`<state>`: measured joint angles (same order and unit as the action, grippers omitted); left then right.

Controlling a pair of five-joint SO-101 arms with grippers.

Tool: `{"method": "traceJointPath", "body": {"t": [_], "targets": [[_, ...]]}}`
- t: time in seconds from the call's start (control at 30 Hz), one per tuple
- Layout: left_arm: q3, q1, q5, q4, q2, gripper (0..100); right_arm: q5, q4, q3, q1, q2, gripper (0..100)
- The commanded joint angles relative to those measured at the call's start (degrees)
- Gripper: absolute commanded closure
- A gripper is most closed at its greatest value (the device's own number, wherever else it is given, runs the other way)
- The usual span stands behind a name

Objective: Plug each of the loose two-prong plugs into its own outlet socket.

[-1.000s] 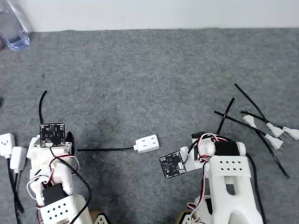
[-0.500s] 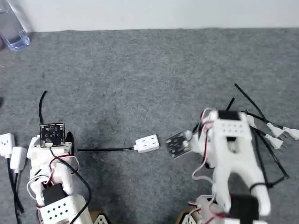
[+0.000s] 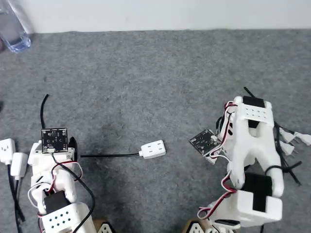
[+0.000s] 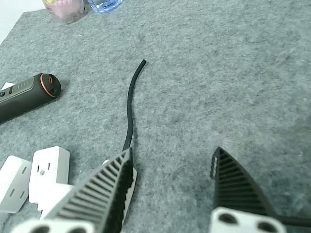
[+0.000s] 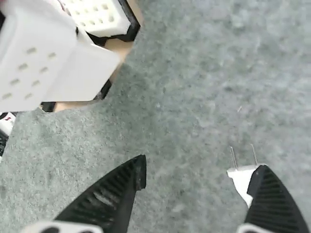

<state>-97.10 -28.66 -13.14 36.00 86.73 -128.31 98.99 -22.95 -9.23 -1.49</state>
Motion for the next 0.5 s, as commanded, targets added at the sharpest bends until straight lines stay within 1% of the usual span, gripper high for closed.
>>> {"method": "traceJointPath", "body": {"t": [0.0,0.1,0.27,0.47], "targets": [[0.3,0.4,0.4,-1.5,0.7,75,-1.1,-2.1,2.5,0.4,-0.6,67.0],[0.3,0.4,0.4,-1.5,0.7,75,-1.1,-4.0,2.6,0.5,-1.9,67.1],[0.3,0.4,0.4,-1.5,0.7,75,-0.9,-6.7,3.3,2.9,-4.3,67.1],[0.3,0.4,0.4,-1.5,0.7,75,-1.1,-4.9,9.8,4.1,-8.7,67.1]]}}
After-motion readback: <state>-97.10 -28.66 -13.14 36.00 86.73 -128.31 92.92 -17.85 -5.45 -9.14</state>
